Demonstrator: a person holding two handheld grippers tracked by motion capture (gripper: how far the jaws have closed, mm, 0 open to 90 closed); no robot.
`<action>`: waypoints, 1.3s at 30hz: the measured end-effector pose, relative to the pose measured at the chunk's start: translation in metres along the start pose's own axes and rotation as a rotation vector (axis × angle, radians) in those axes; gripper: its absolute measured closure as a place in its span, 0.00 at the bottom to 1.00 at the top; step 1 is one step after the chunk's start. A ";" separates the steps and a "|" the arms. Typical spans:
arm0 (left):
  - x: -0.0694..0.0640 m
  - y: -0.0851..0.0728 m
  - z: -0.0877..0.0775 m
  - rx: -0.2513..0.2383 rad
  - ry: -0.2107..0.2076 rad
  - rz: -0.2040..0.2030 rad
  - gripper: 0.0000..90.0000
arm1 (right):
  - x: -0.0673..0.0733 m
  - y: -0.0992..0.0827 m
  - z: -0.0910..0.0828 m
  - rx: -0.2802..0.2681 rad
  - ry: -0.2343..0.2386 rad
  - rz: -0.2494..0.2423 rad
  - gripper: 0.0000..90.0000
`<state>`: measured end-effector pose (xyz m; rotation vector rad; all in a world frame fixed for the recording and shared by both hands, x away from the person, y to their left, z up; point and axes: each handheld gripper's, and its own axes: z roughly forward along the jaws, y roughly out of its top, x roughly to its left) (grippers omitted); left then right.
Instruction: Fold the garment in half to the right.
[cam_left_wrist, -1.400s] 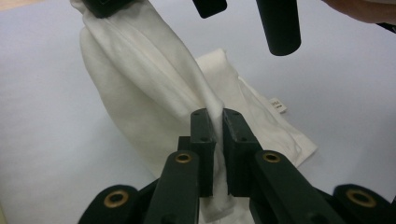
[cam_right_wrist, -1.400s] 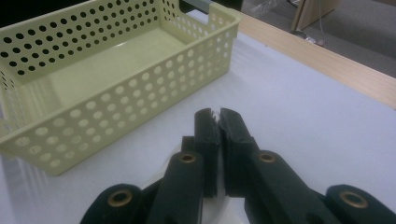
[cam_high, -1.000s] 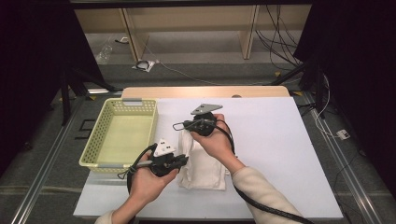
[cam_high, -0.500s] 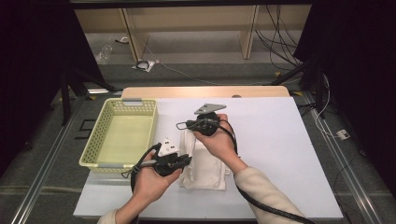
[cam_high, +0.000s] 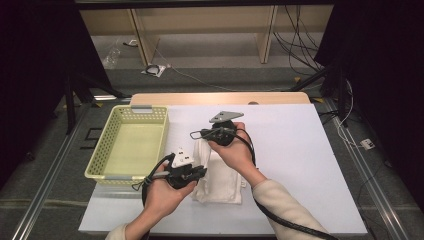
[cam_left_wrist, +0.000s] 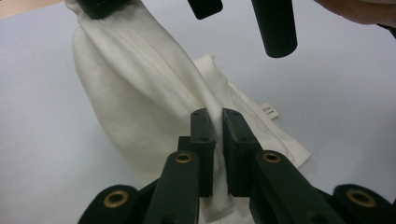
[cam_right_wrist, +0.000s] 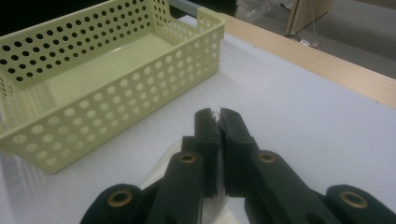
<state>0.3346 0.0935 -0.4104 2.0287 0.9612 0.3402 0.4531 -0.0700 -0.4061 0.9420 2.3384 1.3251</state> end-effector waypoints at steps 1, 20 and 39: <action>0.000 0.000 0.000 0.000 -0.001 0.001 0.93 | 0.000 0.000 -0.001 0.000 -0.001 -0.001 0.97; -0.005 0.004 0.008 0.012 -0.009 0.012 0.92 | -0.008 -0.006 -0.007 0.003 -0.011 0.022 0.97; -0.006 0.005 0.012 0.024 -0.012 0.018 0.92 | -0.010 -0.008 -0.006 0.009 -0.012 0.024 0.97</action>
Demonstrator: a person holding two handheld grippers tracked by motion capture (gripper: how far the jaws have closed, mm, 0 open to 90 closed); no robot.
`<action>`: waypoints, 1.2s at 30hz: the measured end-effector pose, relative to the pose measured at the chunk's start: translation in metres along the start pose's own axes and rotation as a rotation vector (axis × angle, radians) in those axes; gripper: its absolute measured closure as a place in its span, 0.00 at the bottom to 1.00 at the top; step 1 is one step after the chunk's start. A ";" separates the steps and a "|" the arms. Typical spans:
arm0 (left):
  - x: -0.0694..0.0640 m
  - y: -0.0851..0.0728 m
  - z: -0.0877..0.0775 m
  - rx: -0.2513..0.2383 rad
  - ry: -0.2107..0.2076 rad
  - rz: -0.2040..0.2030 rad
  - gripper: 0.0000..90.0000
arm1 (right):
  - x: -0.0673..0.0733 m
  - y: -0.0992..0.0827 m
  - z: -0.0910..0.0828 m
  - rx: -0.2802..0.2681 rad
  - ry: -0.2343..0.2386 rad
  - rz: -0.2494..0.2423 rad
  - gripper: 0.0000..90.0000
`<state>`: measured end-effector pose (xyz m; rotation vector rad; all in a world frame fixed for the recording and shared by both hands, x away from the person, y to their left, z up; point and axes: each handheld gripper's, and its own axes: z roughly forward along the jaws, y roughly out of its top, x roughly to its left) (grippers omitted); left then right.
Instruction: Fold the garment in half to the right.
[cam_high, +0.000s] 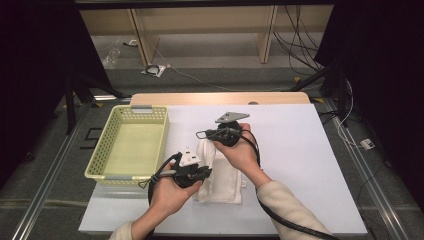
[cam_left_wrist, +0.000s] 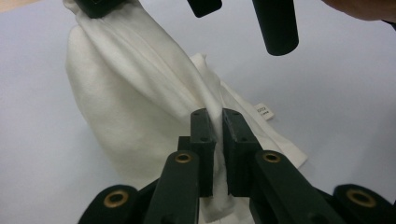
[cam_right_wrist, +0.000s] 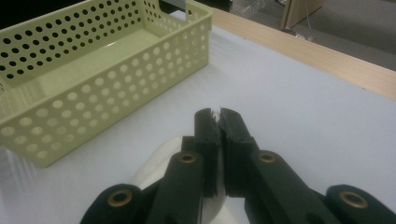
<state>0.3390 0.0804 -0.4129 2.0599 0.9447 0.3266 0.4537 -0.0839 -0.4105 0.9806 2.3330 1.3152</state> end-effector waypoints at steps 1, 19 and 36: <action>0.000 0.000 0.000 0.001 0.000 0.001 0.92 | 0.000 0.000 0.000 0.000 -0.001 0.000 0.97; -0.003 0.001 0.005 0.011 -0.006 0.009 0.92 | -0.004 -0.006 -0.003 -0.009 -0.007 0.013 0.97; -0.007 0.002 0.011 0.031 -0.008 0.030 0.92 | -0.009 -0.012 -0.005 -0.002 -0.015 0.022 0.97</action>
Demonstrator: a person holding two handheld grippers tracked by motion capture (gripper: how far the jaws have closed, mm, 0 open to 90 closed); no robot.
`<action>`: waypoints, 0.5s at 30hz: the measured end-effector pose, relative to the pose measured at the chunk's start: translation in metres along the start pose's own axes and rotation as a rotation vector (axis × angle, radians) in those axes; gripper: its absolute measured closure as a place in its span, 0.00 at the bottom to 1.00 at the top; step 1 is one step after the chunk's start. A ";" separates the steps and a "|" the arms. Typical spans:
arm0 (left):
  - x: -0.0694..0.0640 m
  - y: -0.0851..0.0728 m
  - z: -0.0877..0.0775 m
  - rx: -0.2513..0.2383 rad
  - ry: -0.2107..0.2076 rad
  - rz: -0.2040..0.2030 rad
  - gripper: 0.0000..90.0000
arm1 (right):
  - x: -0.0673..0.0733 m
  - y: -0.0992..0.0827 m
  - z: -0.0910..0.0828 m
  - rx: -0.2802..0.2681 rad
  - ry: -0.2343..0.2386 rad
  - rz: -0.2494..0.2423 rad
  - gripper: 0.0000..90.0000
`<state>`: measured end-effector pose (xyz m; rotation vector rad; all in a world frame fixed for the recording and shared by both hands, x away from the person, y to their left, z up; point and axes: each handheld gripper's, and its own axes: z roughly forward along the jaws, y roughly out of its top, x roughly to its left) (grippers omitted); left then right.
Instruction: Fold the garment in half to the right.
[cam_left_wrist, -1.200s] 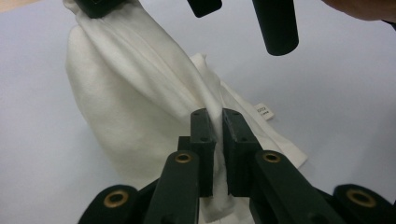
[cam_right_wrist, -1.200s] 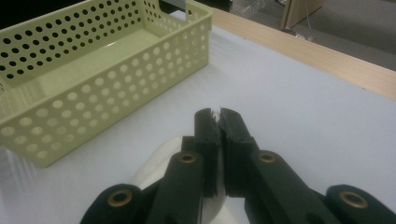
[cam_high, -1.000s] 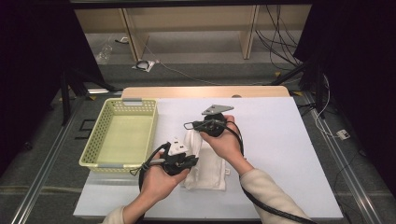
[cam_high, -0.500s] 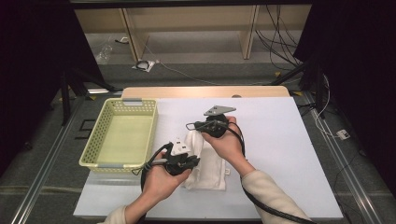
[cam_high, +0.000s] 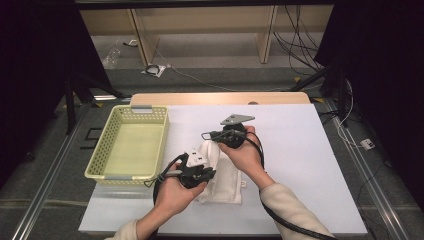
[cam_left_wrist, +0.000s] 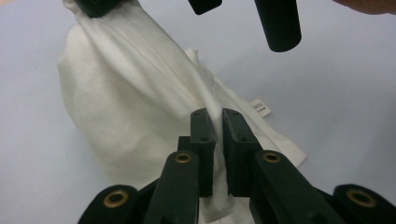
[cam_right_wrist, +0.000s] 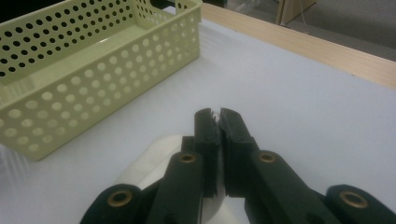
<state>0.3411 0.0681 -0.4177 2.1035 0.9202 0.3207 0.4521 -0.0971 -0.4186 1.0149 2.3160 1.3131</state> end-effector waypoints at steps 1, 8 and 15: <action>0.000 0.000 0.000 0.002 -0.001 0.002 0.92 | 0.000 0.000 0.000 0.003 -0.002 0.001 0.97; -0.002 0.000 0.003 0.002 -0.003 0.007 0.92 | -0.002 -0.003 -0.002 0.004 -0.003 0.007 0.97; -0.003 0.000 0.006 0.011 -0.007 0.009 0.92 | -0.004 -0.006 -0.002 0.010 -0.006 0.014 0.97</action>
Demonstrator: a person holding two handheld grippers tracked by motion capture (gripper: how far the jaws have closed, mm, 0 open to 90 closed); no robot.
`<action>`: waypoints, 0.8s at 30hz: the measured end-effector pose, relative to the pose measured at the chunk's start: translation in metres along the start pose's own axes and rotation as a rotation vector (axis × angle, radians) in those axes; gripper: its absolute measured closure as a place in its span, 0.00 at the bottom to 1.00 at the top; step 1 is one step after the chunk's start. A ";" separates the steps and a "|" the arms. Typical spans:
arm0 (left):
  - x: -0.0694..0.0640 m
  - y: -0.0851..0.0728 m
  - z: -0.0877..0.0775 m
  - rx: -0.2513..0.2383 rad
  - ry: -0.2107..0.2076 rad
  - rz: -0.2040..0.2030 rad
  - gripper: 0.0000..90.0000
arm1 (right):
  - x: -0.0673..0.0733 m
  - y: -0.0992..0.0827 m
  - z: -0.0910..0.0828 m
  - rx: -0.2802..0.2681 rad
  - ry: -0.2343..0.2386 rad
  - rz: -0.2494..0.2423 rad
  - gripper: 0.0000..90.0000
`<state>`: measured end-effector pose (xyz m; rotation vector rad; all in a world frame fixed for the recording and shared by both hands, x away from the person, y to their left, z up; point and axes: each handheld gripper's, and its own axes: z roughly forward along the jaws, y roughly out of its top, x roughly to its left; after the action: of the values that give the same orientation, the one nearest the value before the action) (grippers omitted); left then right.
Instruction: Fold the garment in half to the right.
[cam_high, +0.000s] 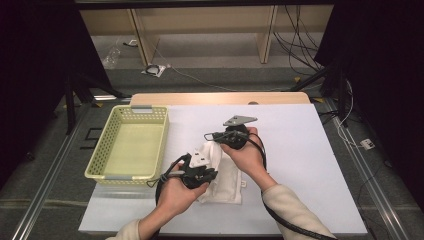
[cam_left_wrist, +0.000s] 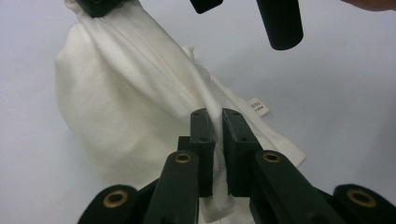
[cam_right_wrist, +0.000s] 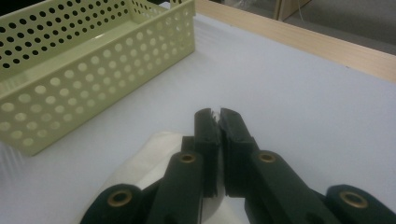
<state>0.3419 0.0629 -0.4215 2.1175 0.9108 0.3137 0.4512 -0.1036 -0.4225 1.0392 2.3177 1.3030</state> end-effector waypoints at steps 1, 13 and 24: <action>0.000 0.000 0.000 0.002 0.000 0.002 0.92 | 0.000 0.000 0.000 -0.003 -0.001 0.000 0.97; -0.005 0.000 0.007 0.014 -0.008 0.015 0.92 | -0.007 -0.009 -0.005 0.008 -0.011 0.016 0.96; -0.009 -0.002 0.017 0.033 -0.018 0.028 0.92 | -0.015 -0.021 -0.009 0.028 -0.024 0.035 0.96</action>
<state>0.3429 0.0478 -0.4331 2.1620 0.8822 0.2949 0.4471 -0.1265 -0.4366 1.1024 2.3172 1.2669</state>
